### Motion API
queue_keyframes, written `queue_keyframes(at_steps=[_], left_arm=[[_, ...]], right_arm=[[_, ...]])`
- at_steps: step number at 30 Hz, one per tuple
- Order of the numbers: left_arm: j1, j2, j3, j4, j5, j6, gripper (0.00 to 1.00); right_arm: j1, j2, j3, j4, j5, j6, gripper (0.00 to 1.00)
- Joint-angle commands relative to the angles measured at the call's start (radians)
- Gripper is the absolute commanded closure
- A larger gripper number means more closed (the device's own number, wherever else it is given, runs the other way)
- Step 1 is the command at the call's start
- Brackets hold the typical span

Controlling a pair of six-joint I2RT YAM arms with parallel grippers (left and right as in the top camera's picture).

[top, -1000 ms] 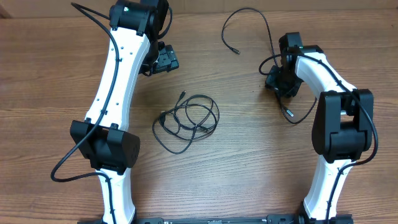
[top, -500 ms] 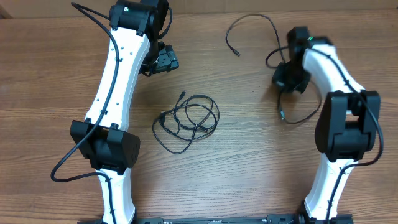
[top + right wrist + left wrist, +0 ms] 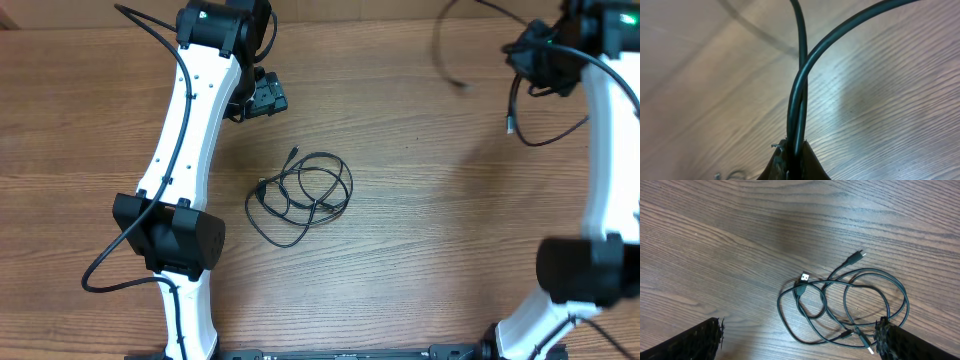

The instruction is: Untangle cables

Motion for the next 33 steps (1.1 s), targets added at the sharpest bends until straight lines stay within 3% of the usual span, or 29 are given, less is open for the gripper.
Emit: queue_keyframes(at_steps=[1, 9, 18, 33], left_arm=[[-0.005, 0.003, -0.006, 0.001, -0.016, 0.019, 0.00], [-0.006, 0.003, -0.006, 0.001, -0.013, 0.019, 0.01], [-0.006, 0.003, -0.006, 0.002, -0.013, 0.019, 0.00], [-0.006, 0.003, -0.006, 0.009, -0.013, 0.019, 0.01]], right_arm=[[0.002, -0.094, 0.028, 0.000, 0.001, -0.003, 0.96], [0.002, -0.227, 0.028, 0.007, 0.095, 0.030, 0.96], [0.002, -0.216, 0.023, -0.090, 0.112, 0.029, 0.96], [0.002, -0.221, 0.023, -0.259, 0.000, -0.140, 0.96]])
